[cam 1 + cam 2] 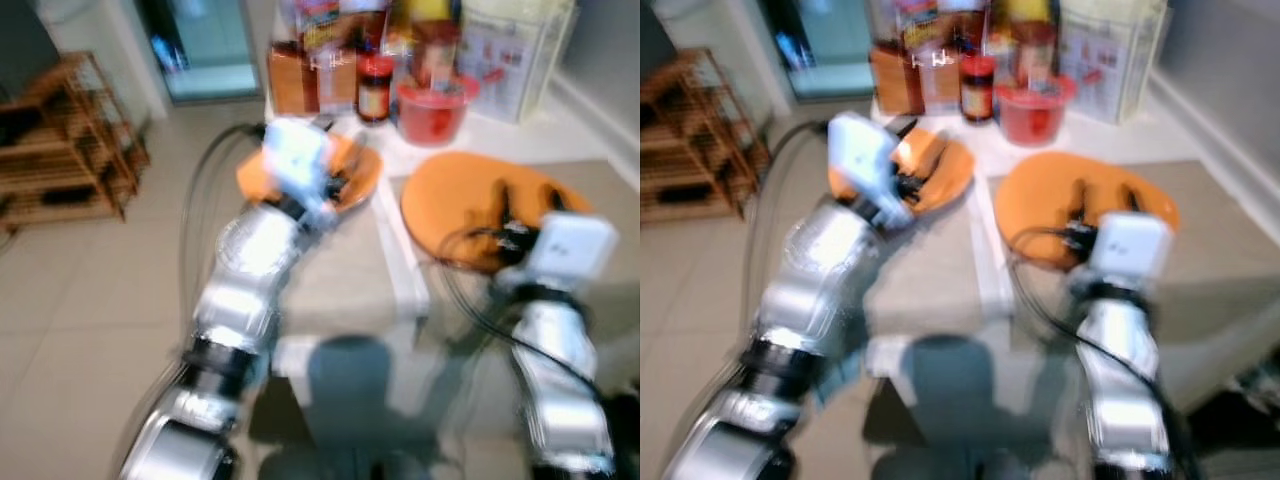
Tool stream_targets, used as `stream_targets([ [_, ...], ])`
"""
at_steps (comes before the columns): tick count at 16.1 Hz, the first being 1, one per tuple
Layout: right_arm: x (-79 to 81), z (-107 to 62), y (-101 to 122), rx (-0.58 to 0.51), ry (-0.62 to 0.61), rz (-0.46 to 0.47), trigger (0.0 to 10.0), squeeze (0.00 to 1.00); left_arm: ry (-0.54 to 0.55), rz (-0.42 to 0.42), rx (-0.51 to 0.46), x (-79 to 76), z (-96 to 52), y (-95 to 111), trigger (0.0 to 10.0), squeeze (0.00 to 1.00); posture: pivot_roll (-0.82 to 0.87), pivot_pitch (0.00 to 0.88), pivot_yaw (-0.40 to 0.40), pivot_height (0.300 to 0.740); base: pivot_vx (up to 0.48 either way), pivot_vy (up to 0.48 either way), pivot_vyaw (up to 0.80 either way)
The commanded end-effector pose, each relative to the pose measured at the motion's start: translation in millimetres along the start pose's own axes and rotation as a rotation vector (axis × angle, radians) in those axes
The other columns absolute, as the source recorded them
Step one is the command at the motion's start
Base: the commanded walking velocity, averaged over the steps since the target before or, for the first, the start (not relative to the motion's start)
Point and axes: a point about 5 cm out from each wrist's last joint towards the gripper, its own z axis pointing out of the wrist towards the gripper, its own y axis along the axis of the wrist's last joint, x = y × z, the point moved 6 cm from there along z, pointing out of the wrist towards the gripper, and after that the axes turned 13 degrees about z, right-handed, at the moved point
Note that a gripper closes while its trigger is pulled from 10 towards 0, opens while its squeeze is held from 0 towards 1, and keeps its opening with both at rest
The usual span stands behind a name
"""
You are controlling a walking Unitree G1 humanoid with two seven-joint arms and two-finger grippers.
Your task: Setting the table
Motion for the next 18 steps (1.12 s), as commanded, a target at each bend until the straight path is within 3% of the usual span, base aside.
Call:
stream_targets([
  [1,13.4,1.5,8,-0.029,0.03,0.031,10.0,0.0,0.042,0.021,0.01,19.2,-5.9,-1,10.0,0.0,-0.08,0.0,0.085,0.722,0.0,0.0,0.0],
  [2,13.8,1.8,8,-0.031,0.031,0.031,10.0,0.0,0.059,0.004,0.027,25.2,-4.3,-3,10.0,0.0,-0.08,0.0,0.084,0.722,0.0,0.0,0.0],
  [6,14.4,0.9,7,-0.034,0.037,0.028,10.0,0.0,0.15,-0.046,0.104,75.5,14.2,0,10.0,0.0,-0.07,0.0,0.08,0.722,0.0,0.0,0.0],
  [8,16.4,1.1,7,-0.034,0.041,0.029,10.0,0.0,0.2,-0.209,0.337,104.3,18.5,-33,10.0,0.0,-0.07,0.0,0.087,0.722,0.0,0.0,0.0],
  [11,16.3,-0.3,7,-0.034,0.038,0.029,10.0,0.0,0.261,-0.354,0.523,109.0,6.7,-70,10.0,0.0,-0.08,0.0,0.094,0.722,0.0,0.0,0.0],
  [13,14.5,-1.8,6,-0.031,0.032,0.027,10.0,0.0,0.291,-0.375,0.562,111.2,2.5,-77,10.0,0.0,-0.09,0.0,0.093,0.722,0.0,0.0,0.0],
  [14,13.4,-2.9,6,-0.026,0.031,0.024,10.0,0.0,0.295,-0.334,0.584,113.8,0.7,-80,10.0,0.0,-0.09,0.0,0.093,0.722,0.0,0.0,0.0],
  [15,12.6,-3.4,5,-0.024,0.031,0.022,10.0,0.0,0.283,-0.321,0.584,114.6,2.6,-79,10.0,1.0,-0.09,0.0,0.09,0.722,0.0,0.0,0.0],
  [18,12.3,-3.4,5,-0.022,0.033,0.018,10.0,0.0,0.296,-0.309,0.545,121.5,6.9,-69,10.0,1.0,-0.08,0.0,0.084,0.722,0.0,0.0,0.0],
])
